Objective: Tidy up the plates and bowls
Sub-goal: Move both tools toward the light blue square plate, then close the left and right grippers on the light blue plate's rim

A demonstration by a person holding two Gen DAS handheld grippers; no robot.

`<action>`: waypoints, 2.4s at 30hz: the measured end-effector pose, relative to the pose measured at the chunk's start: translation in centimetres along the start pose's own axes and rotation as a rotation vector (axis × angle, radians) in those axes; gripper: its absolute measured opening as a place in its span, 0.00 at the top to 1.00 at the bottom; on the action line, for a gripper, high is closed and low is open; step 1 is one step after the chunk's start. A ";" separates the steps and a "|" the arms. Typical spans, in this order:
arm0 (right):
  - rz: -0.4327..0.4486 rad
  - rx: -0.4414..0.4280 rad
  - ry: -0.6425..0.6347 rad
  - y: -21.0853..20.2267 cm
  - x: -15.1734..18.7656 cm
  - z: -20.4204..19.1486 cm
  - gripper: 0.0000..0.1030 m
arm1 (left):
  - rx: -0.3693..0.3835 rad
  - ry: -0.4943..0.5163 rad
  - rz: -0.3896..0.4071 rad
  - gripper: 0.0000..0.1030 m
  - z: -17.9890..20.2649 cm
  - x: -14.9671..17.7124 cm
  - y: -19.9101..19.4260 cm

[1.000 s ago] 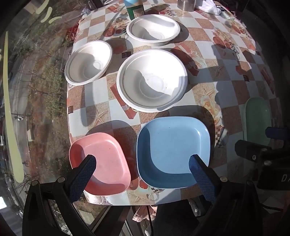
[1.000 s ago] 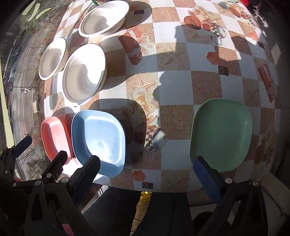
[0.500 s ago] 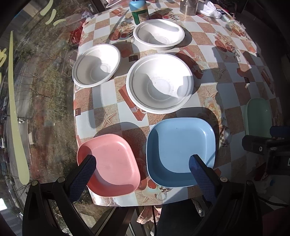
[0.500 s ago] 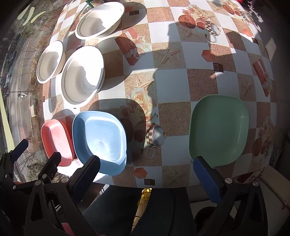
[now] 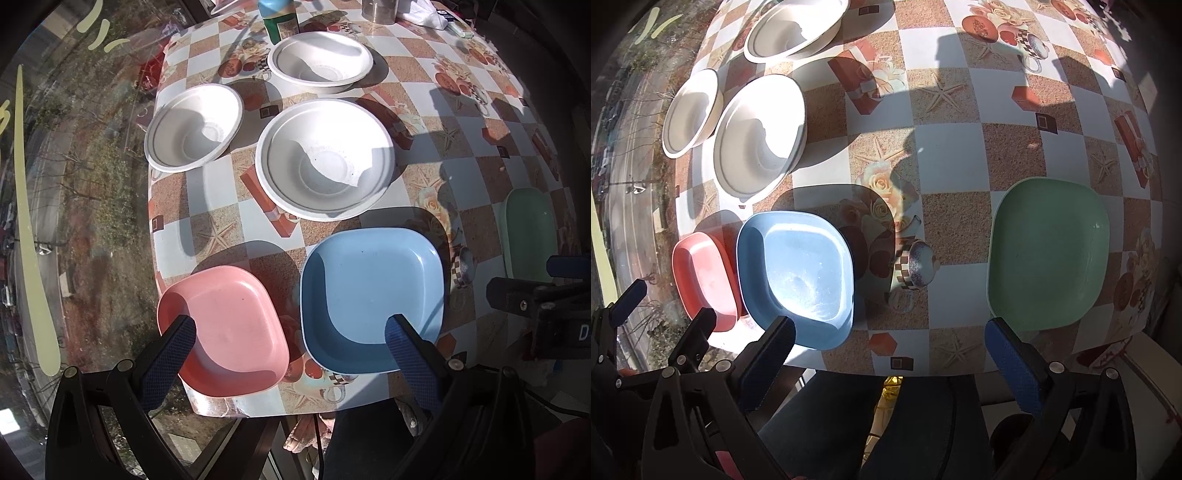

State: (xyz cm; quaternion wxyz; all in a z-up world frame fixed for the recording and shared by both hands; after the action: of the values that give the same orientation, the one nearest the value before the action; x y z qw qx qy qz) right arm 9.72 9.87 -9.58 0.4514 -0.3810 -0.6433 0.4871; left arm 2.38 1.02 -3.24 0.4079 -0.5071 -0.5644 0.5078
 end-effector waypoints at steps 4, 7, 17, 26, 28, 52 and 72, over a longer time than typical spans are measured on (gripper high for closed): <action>-0.009 -0.002 0.011 0.4 0.1 0.0 0.00 | 0.006 0.021 -0.022 0.01 -0.1 0.1 0.0; -0.013 -0.003 0.014 0.5 0.1 0.0 0.00 | 0.015 0.042 -0.042 0.01 -0.1 0.3 0.2; -0.038 -0.001 0.021 1.5 0.0 0.0 0.00 | 0.015 0.010 -0.008 0.01 0.0 0.5 0.7; -0.051 -0.005 0.025 2.9 -0.1 -0.3 0.00 | 0.003 0.015 -0.027 0.01 -0.2 0.5 1.3; -0.053 -0.005 0.024 3.5 -0.2 -0.4 0.00 | 0.000 0.015 -0.032 0.01 -0.2 0.5 1.6; -0.093 0.111 0.018 11.5 0.6 -0.5 0.00 | -0.055 0.047 -0.151 0.01 1.4 1.2 7.6; -0.075 0.121 -0.007 10.4 -0.4 0.0 0.00 | -0.055 -0.003 -0.125 0.01 1.4 1.0 6.8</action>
State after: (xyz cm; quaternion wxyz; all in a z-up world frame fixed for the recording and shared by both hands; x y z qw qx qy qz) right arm 10.32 11.97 -19.80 0.4893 -0.3269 -0.6280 0.5092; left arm 1.96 1.61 -10.25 0.4238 -0.4813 -0.6093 0.4663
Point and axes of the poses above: each gripper's, at about its wrist camera, not at the fingertips, and y roughly the way its jaws point, z to its right, x to its underside, the point moved 4 cm from there along y, roughly the way its jaws point, and after that the axes turned 8 degrees about y, right-handed, at the moved point
